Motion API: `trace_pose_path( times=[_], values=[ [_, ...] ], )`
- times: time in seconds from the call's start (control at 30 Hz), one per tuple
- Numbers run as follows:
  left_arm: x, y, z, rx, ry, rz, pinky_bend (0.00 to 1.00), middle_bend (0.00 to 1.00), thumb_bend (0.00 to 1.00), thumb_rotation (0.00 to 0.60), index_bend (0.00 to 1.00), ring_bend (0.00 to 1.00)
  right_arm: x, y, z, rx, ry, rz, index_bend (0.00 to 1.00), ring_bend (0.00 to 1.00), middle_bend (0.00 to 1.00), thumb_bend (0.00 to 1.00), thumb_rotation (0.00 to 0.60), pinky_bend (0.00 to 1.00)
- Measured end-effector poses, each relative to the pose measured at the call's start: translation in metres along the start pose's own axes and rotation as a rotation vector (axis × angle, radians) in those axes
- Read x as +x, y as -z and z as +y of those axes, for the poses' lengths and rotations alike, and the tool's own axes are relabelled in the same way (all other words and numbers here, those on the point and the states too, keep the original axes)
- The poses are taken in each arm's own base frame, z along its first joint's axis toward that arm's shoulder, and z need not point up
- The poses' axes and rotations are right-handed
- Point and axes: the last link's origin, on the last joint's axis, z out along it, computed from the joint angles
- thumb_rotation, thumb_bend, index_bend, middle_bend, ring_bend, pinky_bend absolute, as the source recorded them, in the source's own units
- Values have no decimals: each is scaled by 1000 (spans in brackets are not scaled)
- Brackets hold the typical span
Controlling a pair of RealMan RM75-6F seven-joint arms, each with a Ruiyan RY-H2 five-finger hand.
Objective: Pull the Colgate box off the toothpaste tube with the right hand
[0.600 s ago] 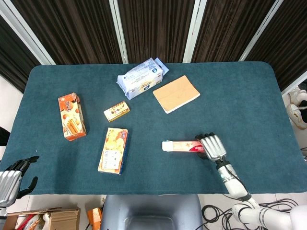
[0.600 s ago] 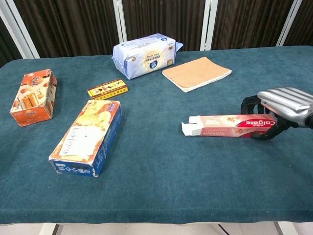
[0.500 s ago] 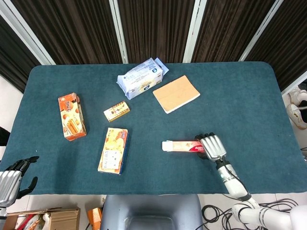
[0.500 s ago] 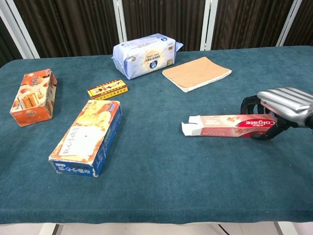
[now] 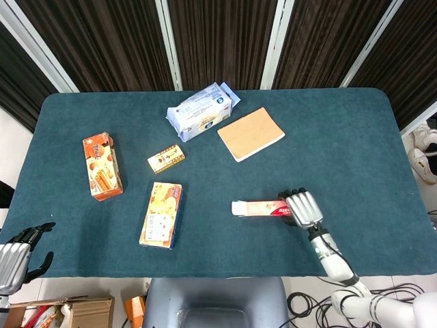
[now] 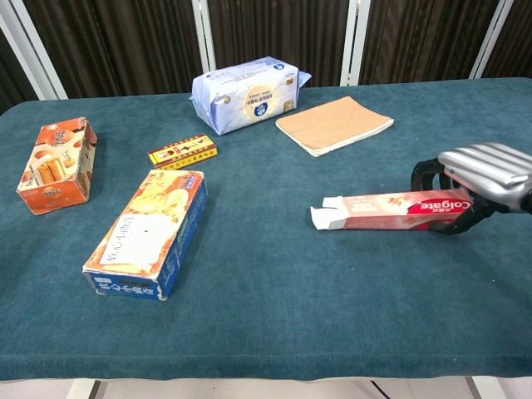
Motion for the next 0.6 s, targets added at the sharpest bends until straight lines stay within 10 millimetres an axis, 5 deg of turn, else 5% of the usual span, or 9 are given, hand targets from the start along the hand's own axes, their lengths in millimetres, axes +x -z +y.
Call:
trace_pose_path(
  times=[0.3,0.6],
  values=[
    [1,0,0,0,5,1,455,311,422,600,242,277,37,10,-9,130,161,178,563,450,463,311,600,377],
    [0,0,1,-2,1,1,457,313,421,600,242,280,57,15,-9,222,568,281,564,450,463,311,600,378]
  ],
)
